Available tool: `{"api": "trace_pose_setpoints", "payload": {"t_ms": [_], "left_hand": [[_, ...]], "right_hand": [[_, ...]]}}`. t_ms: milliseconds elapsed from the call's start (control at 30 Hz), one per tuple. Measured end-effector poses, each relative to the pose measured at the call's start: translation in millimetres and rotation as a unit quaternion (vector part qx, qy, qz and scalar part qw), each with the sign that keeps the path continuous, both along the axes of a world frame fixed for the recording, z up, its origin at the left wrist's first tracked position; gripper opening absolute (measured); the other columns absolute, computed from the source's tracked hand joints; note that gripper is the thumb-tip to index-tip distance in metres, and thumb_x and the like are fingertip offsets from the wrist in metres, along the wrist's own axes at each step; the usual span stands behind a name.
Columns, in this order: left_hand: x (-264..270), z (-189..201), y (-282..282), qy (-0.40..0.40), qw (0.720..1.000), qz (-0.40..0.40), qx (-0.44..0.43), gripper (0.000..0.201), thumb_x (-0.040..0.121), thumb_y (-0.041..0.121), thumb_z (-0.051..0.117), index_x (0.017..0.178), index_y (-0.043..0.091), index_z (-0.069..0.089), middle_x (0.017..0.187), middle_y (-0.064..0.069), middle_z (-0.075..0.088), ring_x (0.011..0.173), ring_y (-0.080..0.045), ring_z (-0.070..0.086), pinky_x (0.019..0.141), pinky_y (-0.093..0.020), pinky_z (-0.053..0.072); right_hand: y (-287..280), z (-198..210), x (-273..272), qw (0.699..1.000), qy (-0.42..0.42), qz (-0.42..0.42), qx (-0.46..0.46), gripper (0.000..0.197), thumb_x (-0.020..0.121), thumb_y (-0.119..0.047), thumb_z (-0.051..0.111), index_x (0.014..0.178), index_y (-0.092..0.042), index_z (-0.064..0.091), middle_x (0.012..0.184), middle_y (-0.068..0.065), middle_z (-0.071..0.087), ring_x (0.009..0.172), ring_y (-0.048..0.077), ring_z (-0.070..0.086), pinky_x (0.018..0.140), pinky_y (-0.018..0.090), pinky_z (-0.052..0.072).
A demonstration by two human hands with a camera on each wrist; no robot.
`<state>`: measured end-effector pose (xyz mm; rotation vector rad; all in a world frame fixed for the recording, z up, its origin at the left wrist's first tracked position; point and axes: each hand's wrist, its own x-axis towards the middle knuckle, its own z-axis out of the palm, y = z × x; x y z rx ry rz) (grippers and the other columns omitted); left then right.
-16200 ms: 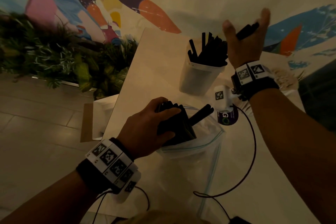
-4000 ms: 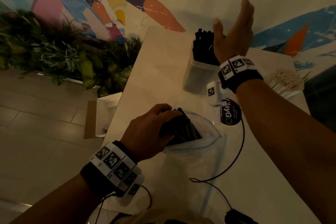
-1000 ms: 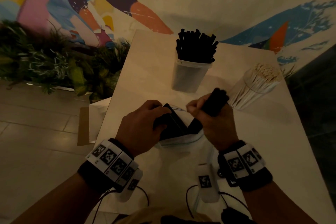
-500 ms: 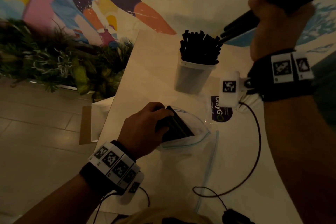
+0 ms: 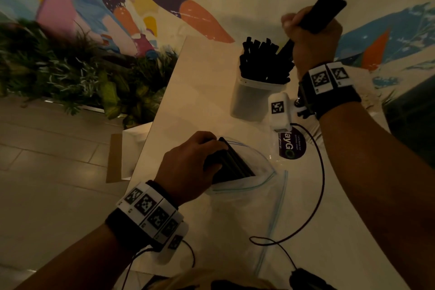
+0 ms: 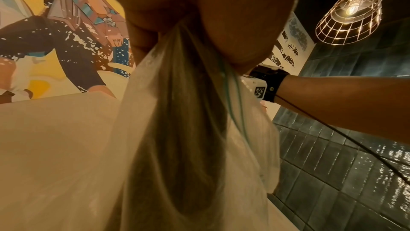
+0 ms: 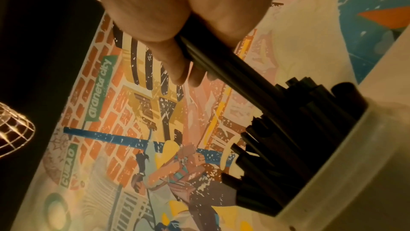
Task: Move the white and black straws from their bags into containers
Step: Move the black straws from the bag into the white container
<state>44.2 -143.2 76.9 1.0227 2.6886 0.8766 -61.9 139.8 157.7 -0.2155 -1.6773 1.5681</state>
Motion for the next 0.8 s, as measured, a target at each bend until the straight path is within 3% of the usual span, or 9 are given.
{"api": "trace_pose_setpoints", "payload": {"t_ms": [67, 133, 267, 367, 433, 500, 600, 700, 800], "left_hand": [[-0.3, 0.7, 0.4, 0.002, 1.0, -0.001, -0.005, 0.039, 0.078, 0.026, 0.073, 0.115, 0.032, 0.062, 0.124, 0.006, 0.055, 0.09, -0.022, 0.063, 0.064, -0.029, 0.051], [-0.3, 1.4, 0.7, -0.002, 1.0, -0.001, -0.008, 0.039, 0.078, 0.027, 0.072, 0.116, 0.032, 0.062, 0.125, 0.006, 0.054, 0.091, -0.022, 0.063, 0.065, -0.026, 0.047], [0.6, 2.0, 0.3, -0.008, 1.0, 0.005, -0.015, 0.039, 0.079, 0.028, 0.071, 0.117, 0.033, 0.061, 0.126, 0.009, 0.053, 0.095, -0.019, 0.061, 0.066, -0.023, 0.041], [0.4, 1.7, 0.1, -0.008, 1.0, 0.007, -0.018, 0.039, 0.079, 0.028, 0.071, 0.117, 0.033, 0.061, 0.127, 0.008, 0.053, 0.095, -0.02, 0.062, 0.067, -0.024, 0.042], [0.1, 1.9, 0.2, -0.008, 1.0, 0.005, -0.018, 0.039, 0.079, 0.028, 0.071, 0.117, 0.033, 0.061, 0.126, 0.008, 0.053, 0.095, -0.021, 0.062, 0.066, -0.025, 0.044], [-0.1, 1.6, 0.1, -0.009, 1.0, 0.003, -0.017, 0.039, 0.079, 0.028, 0.071, 0.117, 0.033, 0.061, 0.126, 0.008, 0.053, 0.095, -0.021, 0.061, 0.067, -0.026, 0.046], [0.2, 0.1, -1.4, -0.006, 1.0, 0.003, -0.016, 0.04, 0.079, 0.029, 0.071, 0.117, 0.034, 0.06, 0.126, 0.008, 0.053, 0.094, -0.02, 0.062, 0.067, -0.025, 0.045], [0.4, -1.1, -2.6, -0.007, 1.0, 0.005, -0.017, 0.04, 0.079, 0.029, 0.071, 0.117, 0.034, 0.061, 0.125, 0.008, 0.053, 0.093, -0.019, 0.062, 0.066, -0.023, 0.043], [-0.2, -1.3, -2.9, -0.009, 1.0, 0.005, -0.014, 0.04, 0.079, 0.029, 0.071, 0.117, 0.033, 0.061, 0.125, 0.008, 0.053, 0.093, -0.02, 0.062, 0.067, -0.024, 0.046]], "right_hand": [[8.9, -12.3, -1.1, 0.998, -0.063, -0.013, 0.026, 0.023, 0.064, 0.003, 0.071, 0.059, -0.017, 0.061, 0.058, -0.005, 0.066, 0.064, 0.018, 0.066, 0.076, 0.046, 0.055], [18.1, -25.0, 0.0, 0.984, -0.149, -0.033, 0.089, 0.018, 0.063, -0.022, 0.077, 0.055, -0.027, 0.062, 0.065, 0.0, 0.068, 0.069, 0.026, 0.068, 0.073, 0.052, 0.055], [21.7, -30.8, 2.1, 0.966, -0.193, -0.094, 0.14, 0.023, 0.061, -0.047, 0.072, 0.061, -0.028, 0.059, 0.077, 0.003, 0.07, 0.078, 0.023, 0.069, 0.078, 0.042, 0.055], [27.3, -43.3, 3.2, 0.938, -0.282, -0.115, 0.164, 0.06, 0.057, -0.07, 0.063, 0.085, -0.017, 0.067, 0.092, 0.005, 0.071, 0.088, 0.022, 0.068, 0.082, 0.04, 0.054], [37.2, -58.1, 0.6, 0.904, -0.368, -0.108, 0.188, 0.096, 0.045, -0.091, 0.054, 0.105, -0.016, 0.064, 0.106, 0.005, 0.068, 0.101, 0.027, 0.063, 0.089, 0.045, 0.051], [42.2, -65.9, -5.0, 0.882, -0.411, -0.106, 0.206, 0.119, 0.032, -0.101, 0.044, 0.114, -0.017, 0.059, 0.115, 0.005, 0.064, 0.11, 0.029, 0.058, 0.095, 0.049, 0.046], [20.5, -44.4, 0.8, 0.884, -0.384, -0.138, 0.227, 0.107, 0.047, -0.084, 0.062, 0.129, -0.015, 0.048, 0.132, 0.005, 0.051, 0.123, 0.027, 0.048, 0.103, 0.05, 0.039], [15.8, -26.8, 0.4, 0.942, -0.184, -0.169, 0.223, 0.101, 0.061, -0.055, 0.075, 0.139, -0.009, 0.032, 0.143, 0.01, 0.036, 0.133, 0.025, 0.037, 0.11, 0.036, 0.032], [15.1, -19.1, -5.7, 0.941, -0.05, -0.201, 0.268, 0.082, 0.077, -0.036, 0.07, 0.139, 0.002, 0.031, 0.145, 0.021, 0.033, 0.135, 0.034, 0.034, 0.111, 0.036, 0.033]]}}
